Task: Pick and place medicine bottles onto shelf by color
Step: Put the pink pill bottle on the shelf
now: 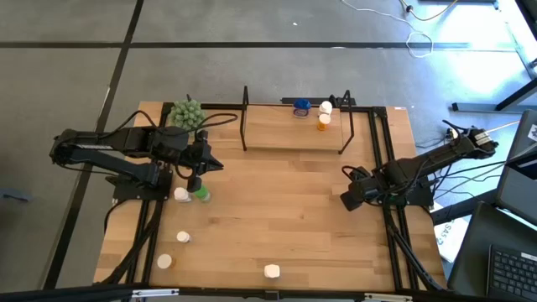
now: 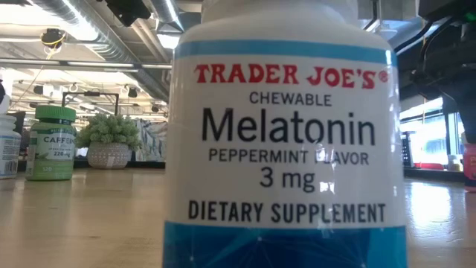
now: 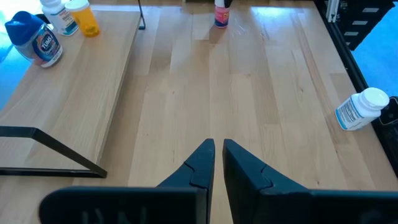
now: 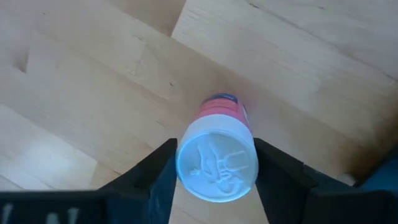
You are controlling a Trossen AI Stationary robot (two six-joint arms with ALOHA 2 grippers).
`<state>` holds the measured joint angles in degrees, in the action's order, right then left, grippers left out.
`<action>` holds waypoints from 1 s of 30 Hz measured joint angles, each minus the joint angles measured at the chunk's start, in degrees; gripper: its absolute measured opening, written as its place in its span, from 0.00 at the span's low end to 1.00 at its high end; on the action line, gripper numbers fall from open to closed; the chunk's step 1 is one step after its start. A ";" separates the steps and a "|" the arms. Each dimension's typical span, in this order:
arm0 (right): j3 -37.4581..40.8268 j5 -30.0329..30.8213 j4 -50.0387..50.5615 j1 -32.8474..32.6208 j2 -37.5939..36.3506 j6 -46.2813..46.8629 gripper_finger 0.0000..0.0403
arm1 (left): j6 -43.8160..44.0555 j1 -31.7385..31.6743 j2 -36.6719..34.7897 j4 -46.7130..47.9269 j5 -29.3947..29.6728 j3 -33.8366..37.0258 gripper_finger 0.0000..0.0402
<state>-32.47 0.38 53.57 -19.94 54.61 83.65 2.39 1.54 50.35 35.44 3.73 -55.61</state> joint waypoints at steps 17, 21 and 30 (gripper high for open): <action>-12.35 -2.40 6.07 12.04 3.76 -18.29 0.45 | 0.00 -0.01 0.00 0.00 0.02 0.00 0.07; -19.58 -2.39 10.80 15.99 9.05 -26.93 0.45 | 0.00 -0.01 0.00 0.01 0.02 0.00 0.07; -37.07 1.41 17.76 26.40 20.64 -54.81 0.45 | 0.00 -0.02 0.01 0.00 0.02 0.00 0.07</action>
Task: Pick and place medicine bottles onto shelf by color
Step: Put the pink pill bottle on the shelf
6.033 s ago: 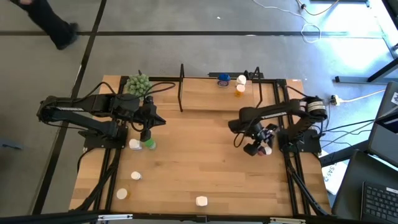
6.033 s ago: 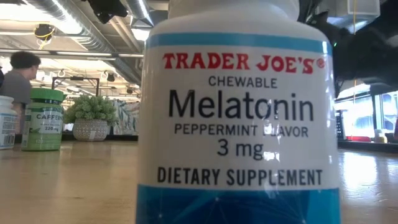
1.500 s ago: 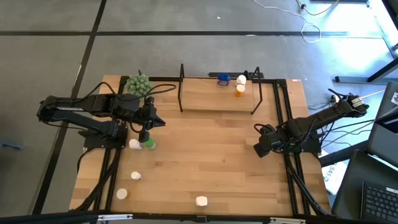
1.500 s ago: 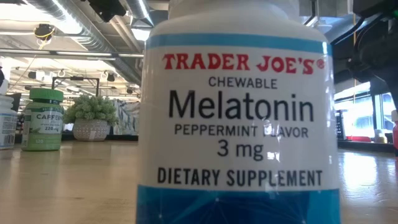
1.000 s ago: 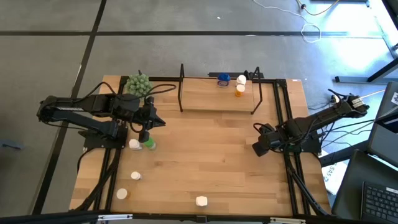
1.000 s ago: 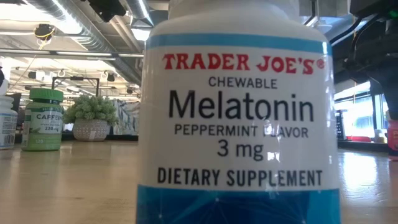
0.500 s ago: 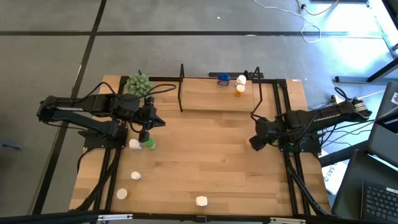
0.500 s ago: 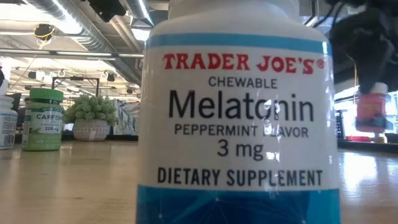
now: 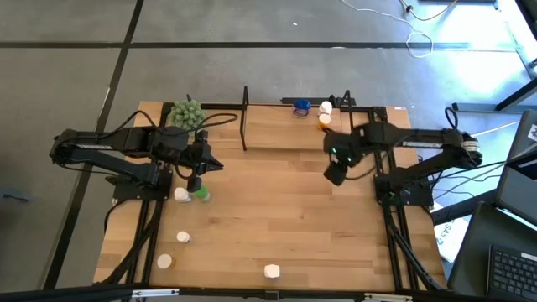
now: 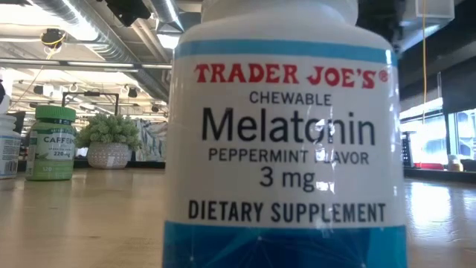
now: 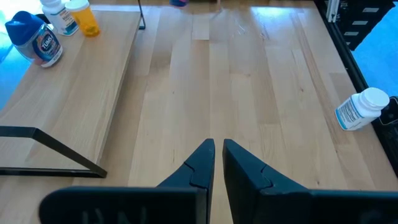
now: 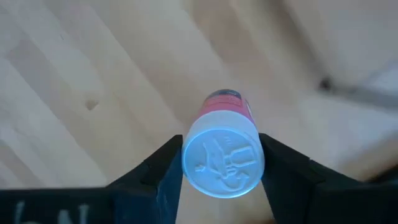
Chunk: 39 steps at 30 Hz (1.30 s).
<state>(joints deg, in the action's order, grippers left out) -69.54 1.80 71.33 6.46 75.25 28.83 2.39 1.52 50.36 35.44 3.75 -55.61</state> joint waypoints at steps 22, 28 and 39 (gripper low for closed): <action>-7.48 -4.88 -7.67 24.63 17.93 -37.31 0.45 | 0.00 0.00 -0.01 0.02 0.00 0.00 0.07; -7.00 -4.44 -7.88 26.22 19.08 -36.96 0.45 | 0.00 0.00 -0.01 0.00 0.00 0.00 0.07; -4.47 -4.76 -9.87 27.62 19.25 -36.58 0.46 | 0.00 0.01 0.00 0.00 0.00 0.00 0.07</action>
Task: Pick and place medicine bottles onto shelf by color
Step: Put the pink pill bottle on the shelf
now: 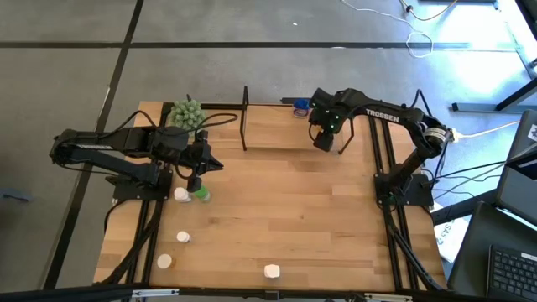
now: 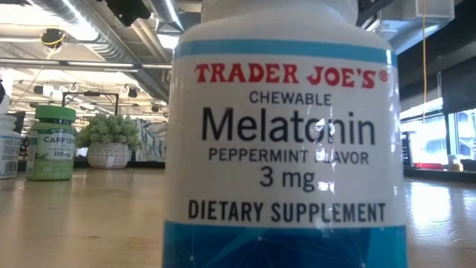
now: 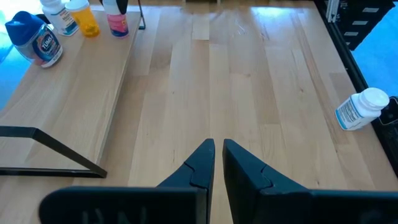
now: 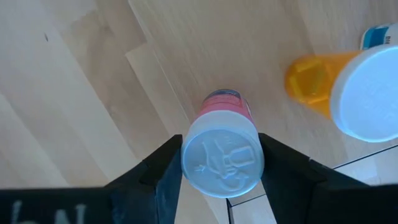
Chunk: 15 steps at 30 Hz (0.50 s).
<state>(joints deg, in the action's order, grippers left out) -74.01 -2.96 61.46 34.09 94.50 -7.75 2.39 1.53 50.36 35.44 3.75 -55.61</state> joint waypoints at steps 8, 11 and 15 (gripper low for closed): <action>0.07 -0.22 -2.35 0.00 0.00 0.10 0.46 | 0.00 -0.01 -0.01 0.00 0.00 0.00 0.07; 0.07 -0.22 -2.78 0.00 0.00 0.15 0.46 | 0.00 0.01 -0.01 0.02 0.00 0.00 0.07; 0.07 -0.27 -3.20 0.00 0.00 0.63 0.46 | 0.00 0.01 0.00 0.01 0.00 0.00 0.07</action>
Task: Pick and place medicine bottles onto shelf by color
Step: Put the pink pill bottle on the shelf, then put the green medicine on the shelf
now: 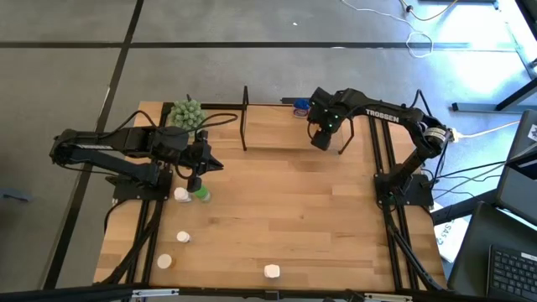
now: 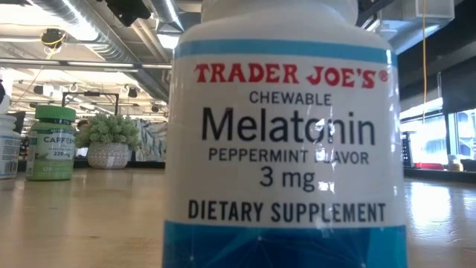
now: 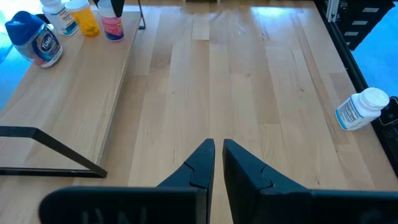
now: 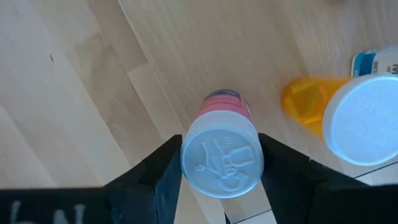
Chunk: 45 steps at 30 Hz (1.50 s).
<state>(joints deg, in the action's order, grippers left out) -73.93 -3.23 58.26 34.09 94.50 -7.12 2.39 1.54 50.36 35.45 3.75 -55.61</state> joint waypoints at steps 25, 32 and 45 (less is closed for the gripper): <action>0.00 -0.52 2.24 0.31 -0.04 4.05 0.55 | 0.00 -0.02 -0.01 -0.01 0.00 0.00 0.07; 0.00 -0.52 2.23 0.31 -0.09 4.05 0.57 | 0.00 -0.01 -0.01 0.01 -0.02 0.00 0.07; -0.04 1.09 2.29 0.28 -5.79 5.40 0.57 | 0.00 0.00 0.00 0.00 0.00 0.00 0.07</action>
<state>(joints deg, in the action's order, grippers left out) -73.97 -2.13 60.55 34.37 88.71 -1.72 2.39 1.53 50.36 35.45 3.75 -55.61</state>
